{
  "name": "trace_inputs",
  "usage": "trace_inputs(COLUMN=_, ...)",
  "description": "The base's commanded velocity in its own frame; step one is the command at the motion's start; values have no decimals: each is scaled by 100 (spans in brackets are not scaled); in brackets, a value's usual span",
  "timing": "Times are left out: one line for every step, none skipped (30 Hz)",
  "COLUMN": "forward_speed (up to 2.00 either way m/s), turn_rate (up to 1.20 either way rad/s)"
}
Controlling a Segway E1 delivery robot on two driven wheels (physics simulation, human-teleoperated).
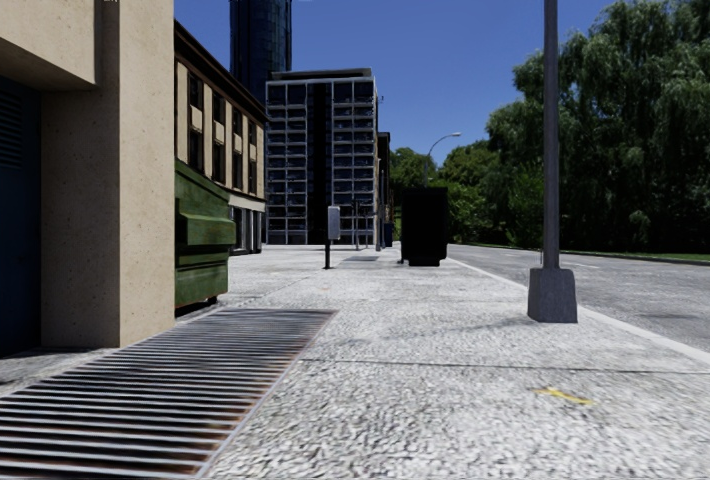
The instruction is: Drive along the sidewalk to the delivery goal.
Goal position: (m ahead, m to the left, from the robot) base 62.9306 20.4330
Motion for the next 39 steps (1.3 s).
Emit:
trace_inputs(forward_speed=200, turn_rate=0)
trace_inputs(forward_speed=200, turn_rate=0)
trace_inputs(forward_speed=200, turn_rate=0)
trace_inputs(forward_speed=200, turn_rate=0)
trace_inputs(forward_speed=200, turn_rate=0)
trace_inputs(forward_speed=200, turn_rate=0)
trace_inputs(forward_speed=200, turn_rate=0)
trace_inputs(forward_speed=200, turn_rate=0)
trace_inputs(forward_speed=200, turn_rate=0)
trace_inputs(forward_speed=200, turn_rate=0)
trace_inputs(forward_speed=200, turn_rate=0)
trace_inputs(forward_speed=200, turn_rate=0)
trace_inputs(forward_speed=200, turn_rate=0)
trace_inputs(forward_speed=200, turn_rate=0)
trace_inputs(forward_speed=200, turn_rate=0)
trace_inputs(forward_speed=200, turn_rate=0)
trace_inputs(forward_speed=200, turn_rate=0)
trace_inputs(forward_speed=200, turn_rate=0)
trace_inputs(forward_speed=200, turn_rate=0)
trace_inputs(forward_speed=200, turn_rate=0)
trace_inputs(forward_speed=200, turn_rate=0)
trace_inputs(forward_speed=200, turn_rate=0)
trace_inputs(forward_speed=200, turn_rate=0)
trace_inputs(forward_speed=200, turn_rate=0)
trace_inputs(forward_speed=200, turn_rate=0)
trace_inputs(forward_speed=200, turn_rate=0)
trace_inputs(forward_speed=200, turn_rate=0)
trace_inputs(forward_speed=200, turn_rate=0)
trace_inputs(forward_speed=200, turn_rate=0)
trace_inputs(forward_speed=200, turn_rate=0)
trace_inputs(forward_speed=200, turn_rate=0)
trace_inputs(forward_speed=200, turn_rate=0)
trace_inputs(forward_speed=200, turn_rate=0)
trace_inputs(forward_speed=200, turn_rate=0)
trace_inputs(forward_speed=200, turn_rate=0)
trace_inputs(forward_speed=200, turn_rate=0)
trace_inputs(forward_speed=200, turn_rate=0)
trace_inputs(forward_speed=200, turn_rate=0)
trace_inputs(forward_speed=200, turn_rate=0)
